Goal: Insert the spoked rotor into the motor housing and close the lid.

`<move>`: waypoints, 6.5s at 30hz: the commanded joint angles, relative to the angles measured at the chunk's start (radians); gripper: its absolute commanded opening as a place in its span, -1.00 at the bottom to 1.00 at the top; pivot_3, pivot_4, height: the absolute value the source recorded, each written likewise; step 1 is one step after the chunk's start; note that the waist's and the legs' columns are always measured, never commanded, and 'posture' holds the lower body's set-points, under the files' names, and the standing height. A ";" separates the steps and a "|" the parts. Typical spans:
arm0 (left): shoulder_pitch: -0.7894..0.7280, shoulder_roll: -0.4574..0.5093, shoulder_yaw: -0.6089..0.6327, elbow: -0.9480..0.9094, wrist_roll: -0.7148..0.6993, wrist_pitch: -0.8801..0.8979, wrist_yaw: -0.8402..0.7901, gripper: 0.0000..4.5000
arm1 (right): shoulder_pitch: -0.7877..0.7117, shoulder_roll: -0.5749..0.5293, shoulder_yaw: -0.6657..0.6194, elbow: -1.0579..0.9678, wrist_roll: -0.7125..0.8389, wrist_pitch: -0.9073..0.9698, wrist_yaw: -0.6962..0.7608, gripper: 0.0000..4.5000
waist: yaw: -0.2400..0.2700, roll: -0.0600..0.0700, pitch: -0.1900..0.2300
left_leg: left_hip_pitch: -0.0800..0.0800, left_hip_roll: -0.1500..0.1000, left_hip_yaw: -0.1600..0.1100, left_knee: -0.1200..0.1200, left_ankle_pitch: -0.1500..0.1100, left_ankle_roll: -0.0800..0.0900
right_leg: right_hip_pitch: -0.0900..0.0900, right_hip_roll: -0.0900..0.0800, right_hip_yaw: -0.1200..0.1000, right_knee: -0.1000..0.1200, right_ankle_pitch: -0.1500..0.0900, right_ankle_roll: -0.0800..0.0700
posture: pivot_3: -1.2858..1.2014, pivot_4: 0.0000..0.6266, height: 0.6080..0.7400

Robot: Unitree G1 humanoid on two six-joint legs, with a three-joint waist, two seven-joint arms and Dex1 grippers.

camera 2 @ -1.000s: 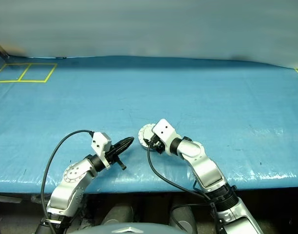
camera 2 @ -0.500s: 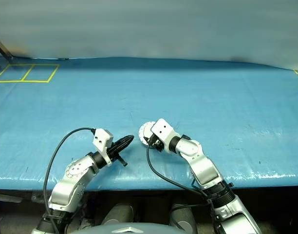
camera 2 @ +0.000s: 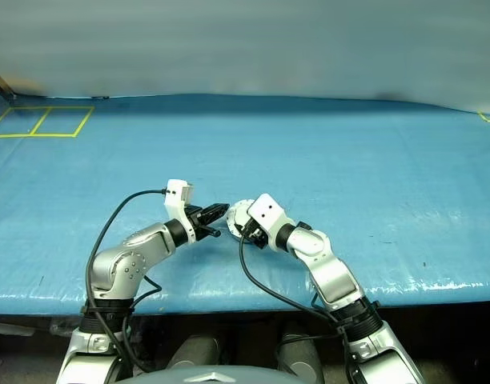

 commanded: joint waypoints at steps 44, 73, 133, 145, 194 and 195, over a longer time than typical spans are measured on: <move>-0.002 -0.024 -0.100 0.036 0.073 -0.012 -0.007 -1.00 | 0.245 0.312 -0.539 -0.301 0.504 0.467 -0.255 0.99 | 0.019 -0.001 -0.001 | -0.003 0.000 -0.001 -0.001 0.000 0.000 | -0.006 -0.002 0.001 -0.001 0.000 -0.001 | 0.03 -0.52 1.00; 0.014 -0.017 -0.107 0.040 0.097 -0.017 -0.027 -1.00 | 0.183 0.492 -0.621 -0.010 1.276 0.549 -0.568 0.99 | 0.010 0.003 0.001 | -0.003 0.000 0.000 -0.003 -0.003 0.006 | -0.004 -0.001 0.001 -0.001 -0.001 -0.001 | 0.03 -0.52 1.00; 0.274 -0.348 0.294 -0.034 -1.002 -0.041 0.249 1.00 | 0.199 0.413 -0.325 -0.206 1.637 0.383 -0.709 -0.49 | -0.013 -0.002 0.015 | -0.014 0.001 0.001 -0.001 -0.002 0.003 | -0.012 0.000 0.002 -0.003 0.000 -0.001 | 0.03 -0.52 1.00; 0.246 -0.295 0.215 0.001 -1.071 -0.086 0.300 0.44 | 0.228 0.379 -0.287 -0.216 1.669 0.397 -0.718 -0.49 | -0.013 -0.002 0.015 | -0.014 0.001 0.001 0.000 -0.002 0.003 | -0.012 0.000 0.002 -0.003 0.000 -0.001 | 0.03 -0.52 1.00; -0.727 -0.019 0.445 1.360 -0.195 -0.533 0.222 0.98 | 0.423 0.113 -0.019 -0.201 -0.008 -0.281 -0.404 1.00 | -0.016 -0.011 0.017 | -0.005 -0.001 0.003 0.002 0.000 0.001 | -0.005 0.000 0.003 0.000 0.002 0.003 | 0.03 -0.52 1.00; -0.717 -0.011 0.449 1.353 -0.190 -0.512 0.220 0.98 | 0.421 0.119 -0.022 -0.198 -0.008 -0.280 -0.400 1.00 | -0.018 -0.011 0.017 | -0.003 -0.001 0.003 0.002 0.000 0.000 | -0.004 0.000 0.003 0.000 0.002 0.003 | 0.03 -0.52 1.00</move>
